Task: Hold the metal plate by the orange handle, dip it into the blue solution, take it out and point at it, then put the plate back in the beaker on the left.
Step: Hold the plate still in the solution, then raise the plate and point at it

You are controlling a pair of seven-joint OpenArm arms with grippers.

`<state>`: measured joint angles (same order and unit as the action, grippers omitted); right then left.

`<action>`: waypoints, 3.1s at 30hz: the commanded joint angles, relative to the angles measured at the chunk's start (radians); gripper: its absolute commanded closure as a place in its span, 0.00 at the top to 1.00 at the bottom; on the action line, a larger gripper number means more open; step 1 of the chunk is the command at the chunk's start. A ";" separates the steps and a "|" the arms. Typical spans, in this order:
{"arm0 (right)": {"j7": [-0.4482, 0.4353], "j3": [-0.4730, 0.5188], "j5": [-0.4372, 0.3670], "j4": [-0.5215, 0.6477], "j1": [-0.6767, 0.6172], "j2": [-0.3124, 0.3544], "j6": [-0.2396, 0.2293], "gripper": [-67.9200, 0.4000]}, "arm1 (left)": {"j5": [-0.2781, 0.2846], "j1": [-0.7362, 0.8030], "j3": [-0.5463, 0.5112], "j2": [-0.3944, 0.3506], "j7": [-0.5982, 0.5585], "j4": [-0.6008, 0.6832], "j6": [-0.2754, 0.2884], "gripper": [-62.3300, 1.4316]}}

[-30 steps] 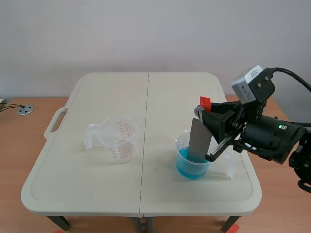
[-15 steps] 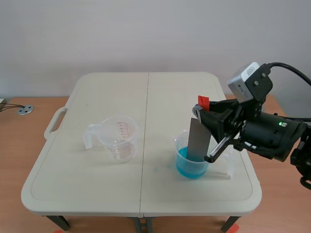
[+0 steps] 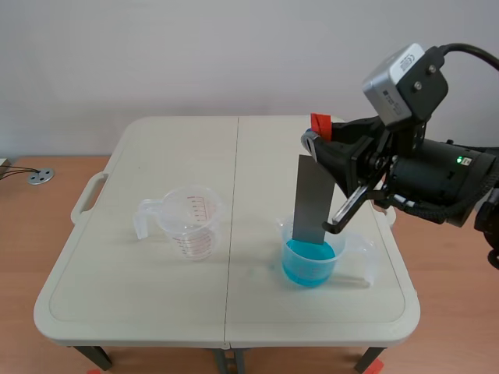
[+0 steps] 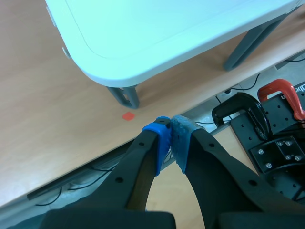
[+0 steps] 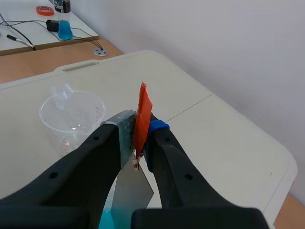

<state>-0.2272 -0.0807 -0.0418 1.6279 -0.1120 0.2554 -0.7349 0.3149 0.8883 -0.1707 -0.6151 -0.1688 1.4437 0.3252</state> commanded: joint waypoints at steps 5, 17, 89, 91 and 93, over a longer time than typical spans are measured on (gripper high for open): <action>0.009 0.021 -0.034 0.085 -0.011 0.008 -0.011 0.02 | 0.006 -0.047 0.001 -0.001 -0.013 0.010 0.002 0.06; 0.163 0.068 -0.178 0.239 -0.027 0.008 -0.011 0.02 | -0.028 -0.161 0.001 -0.001 0.000 0.010 0.002 0.06; 0.476 0.160 -0.505 0.478 -0.024 0.007 -0.011 0.02 | -0.171 -1.204 0.656 0.237 0.249 -0.136 0.371 0.06; 0.476 0.160 -0.505 0.478 -0.024 0.007 -0.011 0.02 | -0.171 -1.205 0.656 0.238 0.249 -0.136 0.371 0.06; 0.476 0.160 -0.505 0.478 -0.024 0.007 -0.011 0.02 | -0.171 -1.205 0.656 0.238 0.248 -0.136 0.371 0.06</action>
<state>0.2638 0.0711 -0.5320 2.0827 -0.1478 0.2558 -0.7403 0.1337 -0.3054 0.4862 -0.3744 0.0944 1.2907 0.6933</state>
